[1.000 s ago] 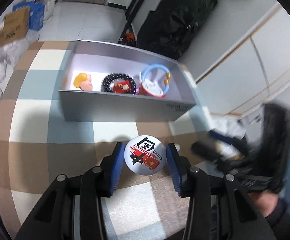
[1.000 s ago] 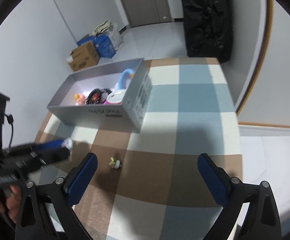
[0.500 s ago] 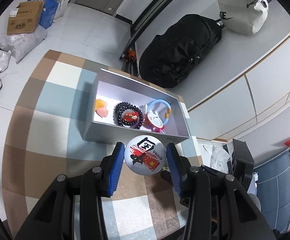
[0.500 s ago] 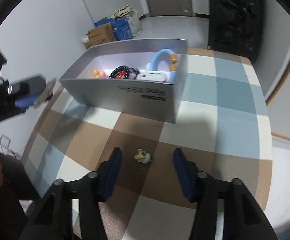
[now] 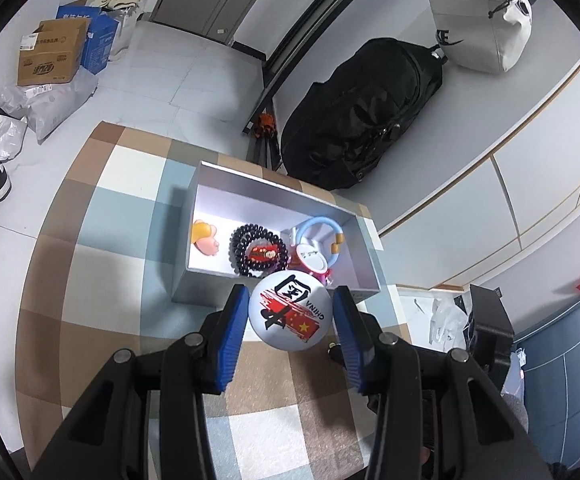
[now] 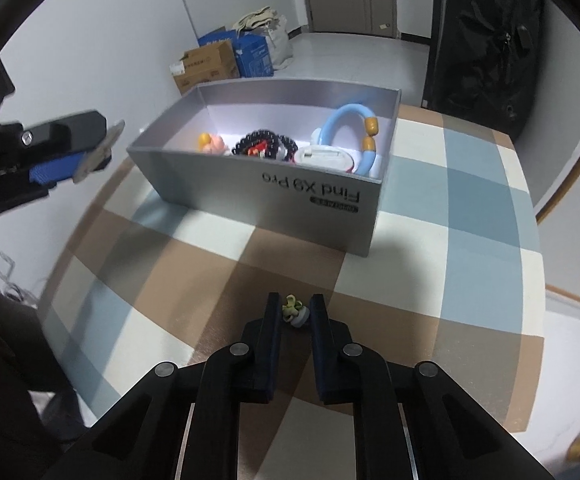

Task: Organize jewelry
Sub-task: 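Close the right tool on the yellow flower charm while the left tool holds the badge, then carry the badge with the left tool while the right tool carries the flower charm over the box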

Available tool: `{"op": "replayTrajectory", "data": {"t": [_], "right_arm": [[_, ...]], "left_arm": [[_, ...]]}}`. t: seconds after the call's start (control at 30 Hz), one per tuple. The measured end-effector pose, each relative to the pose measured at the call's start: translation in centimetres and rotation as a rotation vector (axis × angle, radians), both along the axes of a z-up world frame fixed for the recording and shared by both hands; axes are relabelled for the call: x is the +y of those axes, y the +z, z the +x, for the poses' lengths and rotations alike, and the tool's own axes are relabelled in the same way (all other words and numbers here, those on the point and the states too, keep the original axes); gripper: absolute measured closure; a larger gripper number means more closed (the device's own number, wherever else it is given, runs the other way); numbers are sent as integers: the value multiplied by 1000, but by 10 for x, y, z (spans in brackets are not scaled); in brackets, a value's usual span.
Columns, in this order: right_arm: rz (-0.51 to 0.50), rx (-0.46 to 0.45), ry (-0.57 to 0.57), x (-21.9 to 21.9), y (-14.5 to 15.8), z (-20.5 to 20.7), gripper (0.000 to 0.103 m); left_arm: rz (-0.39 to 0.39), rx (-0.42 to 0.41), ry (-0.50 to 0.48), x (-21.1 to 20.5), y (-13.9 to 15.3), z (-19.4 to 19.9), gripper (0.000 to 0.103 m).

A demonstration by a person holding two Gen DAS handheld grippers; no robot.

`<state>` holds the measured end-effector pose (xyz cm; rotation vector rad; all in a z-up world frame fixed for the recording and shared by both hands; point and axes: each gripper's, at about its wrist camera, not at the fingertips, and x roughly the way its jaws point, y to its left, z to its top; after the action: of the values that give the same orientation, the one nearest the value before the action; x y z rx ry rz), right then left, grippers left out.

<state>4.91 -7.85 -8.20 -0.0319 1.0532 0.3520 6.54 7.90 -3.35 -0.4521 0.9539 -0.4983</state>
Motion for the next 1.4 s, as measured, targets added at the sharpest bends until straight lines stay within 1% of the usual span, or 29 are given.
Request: {"op": "replayTrajectory", "data": {"t": [0.13,0.3,0.5,0.63,0.77,0.93,1.03,1.13,1.3,1.4], "right_arm": [[58,-16,-6,-1,9,1,90],[145,-59,-6,-1,29,3,90],[212,-126,0,4,53,10,90],[247,-147,-14,3,63,20,90],[278,-172,-29,3,73,31,90],[301,-170,-45,1,76,44,90],[313,-172,-50,-1,78,52,90],[312,-173,-49,-1,79,57,90],[311,-153,-64,-3,74,66,90],[323,-134,-85,-8,70,73,90]], "left_arm": [[-11,-12,16,2,4,3,66],[-20,-28,40,3,10,8,66],[11,-58,64,-2,15,16,66],[19,-49,80,-7,12,25,66],[44,-63,87,-14,15,30,66],[46,-55,87,-19,13,38,66],[47,-29,94,-18,8,43,66],[86,-24,101,-21,6,47,66],[119,-19,93,-26,3,51,66],[122,-6,93,-27,-1,55,66]]}}
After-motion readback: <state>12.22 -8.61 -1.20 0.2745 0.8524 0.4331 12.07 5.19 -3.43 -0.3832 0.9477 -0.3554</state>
